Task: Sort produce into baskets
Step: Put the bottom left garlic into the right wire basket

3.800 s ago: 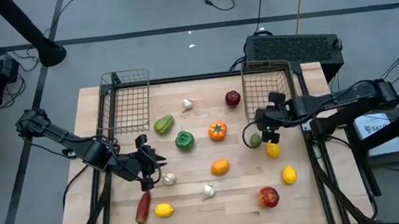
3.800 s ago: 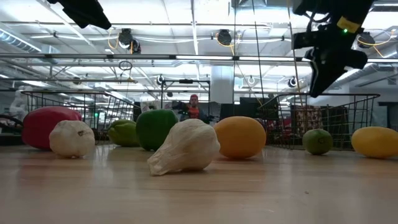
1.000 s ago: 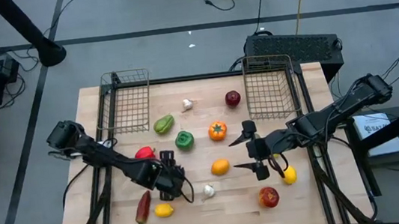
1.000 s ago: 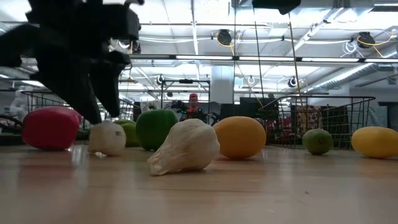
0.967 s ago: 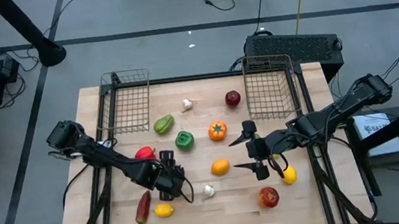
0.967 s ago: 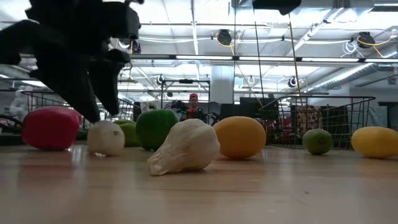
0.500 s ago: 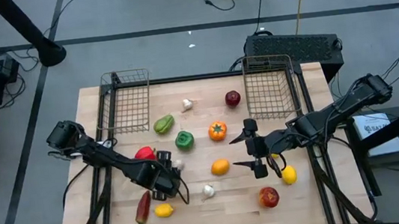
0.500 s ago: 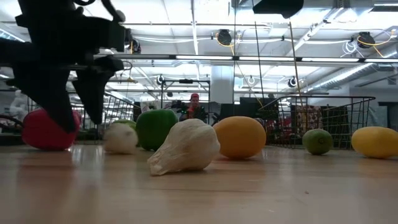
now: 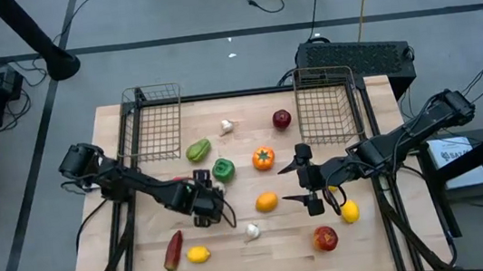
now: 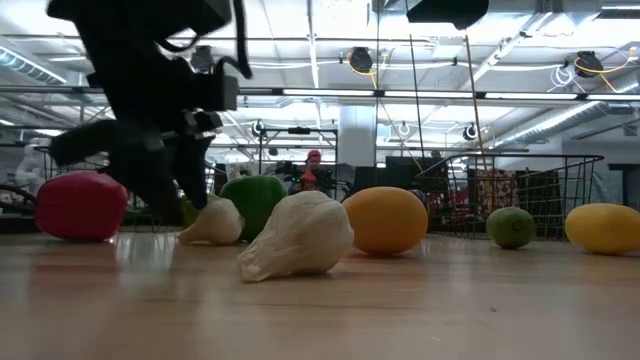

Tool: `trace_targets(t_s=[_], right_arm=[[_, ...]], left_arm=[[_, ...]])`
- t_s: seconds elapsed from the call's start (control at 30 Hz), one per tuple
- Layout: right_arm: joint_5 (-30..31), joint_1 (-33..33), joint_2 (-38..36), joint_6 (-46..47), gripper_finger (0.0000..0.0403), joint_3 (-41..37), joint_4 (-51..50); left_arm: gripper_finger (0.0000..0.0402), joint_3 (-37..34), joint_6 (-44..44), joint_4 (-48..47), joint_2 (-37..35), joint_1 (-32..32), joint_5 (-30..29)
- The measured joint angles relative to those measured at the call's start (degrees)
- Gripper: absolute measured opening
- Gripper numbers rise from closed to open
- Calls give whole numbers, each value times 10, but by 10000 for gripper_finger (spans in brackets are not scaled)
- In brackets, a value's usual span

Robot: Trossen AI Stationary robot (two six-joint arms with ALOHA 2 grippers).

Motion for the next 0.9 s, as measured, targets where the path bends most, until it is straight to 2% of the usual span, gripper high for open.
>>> trace_targets(t_s=[0.6,0.9], right_arm=[[0,0,0,17,318,0,-26],[0,0,0,30,318,0,-26]], left_arm=[[233,-1,-90,-16,0,15,-26],[233,-38,-164,22,0,19,-18]])
